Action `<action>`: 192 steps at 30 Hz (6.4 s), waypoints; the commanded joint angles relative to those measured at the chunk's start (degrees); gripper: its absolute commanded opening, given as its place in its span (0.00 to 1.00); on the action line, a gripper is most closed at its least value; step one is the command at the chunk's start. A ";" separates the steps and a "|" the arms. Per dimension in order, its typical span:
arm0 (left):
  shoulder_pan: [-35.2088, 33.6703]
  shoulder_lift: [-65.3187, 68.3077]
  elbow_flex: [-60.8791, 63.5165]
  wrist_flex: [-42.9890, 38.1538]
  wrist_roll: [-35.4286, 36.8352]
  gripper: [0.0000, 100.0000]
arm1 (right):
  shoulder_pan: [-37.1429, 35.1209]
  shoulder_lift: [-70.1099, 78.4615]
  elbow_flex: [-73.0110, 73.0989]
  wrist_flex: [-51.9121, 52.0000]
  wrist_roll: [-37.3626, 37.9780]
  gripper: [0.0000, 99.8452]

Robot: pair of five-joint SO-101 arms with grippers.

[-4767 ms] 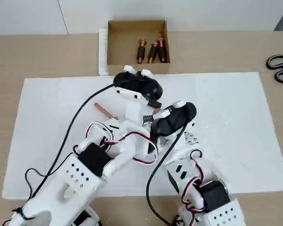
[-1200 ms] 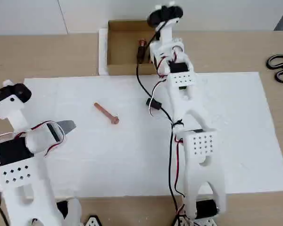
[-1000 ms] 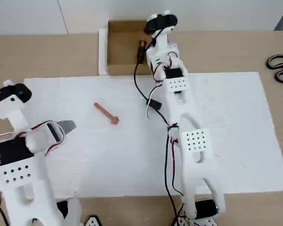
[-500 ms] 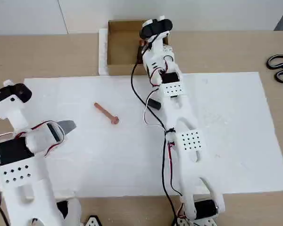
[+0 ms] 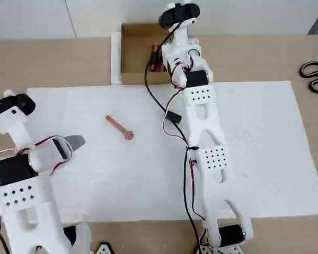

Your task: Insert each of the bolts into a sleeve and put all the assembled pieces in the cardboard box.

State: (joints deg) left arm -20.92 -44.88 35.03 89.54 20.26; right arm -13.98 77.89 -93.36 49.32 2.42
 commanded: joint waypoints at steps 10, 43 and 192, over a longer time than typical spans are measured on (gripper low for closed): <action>-0.35 -1.05 -0.22 0.00 -0.44 0.33 | 2.51 -24.92 -2.99 35.82 3.78 0.17; -0.35 -1.05 -0.13 0.00 -0.18 0.33 | 3.21 -62.90 53.80 44.97 6.59 0.17; 29.80 64.53 -42.07 -9.23 -89.14 0.01 | 8.92 -71.69 73.32 49.80 14.77 0.00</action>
State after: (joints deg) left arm 8.26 24.57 -3.12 76.44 -70.55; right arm -5.63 9.67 -19.78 98.73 17.89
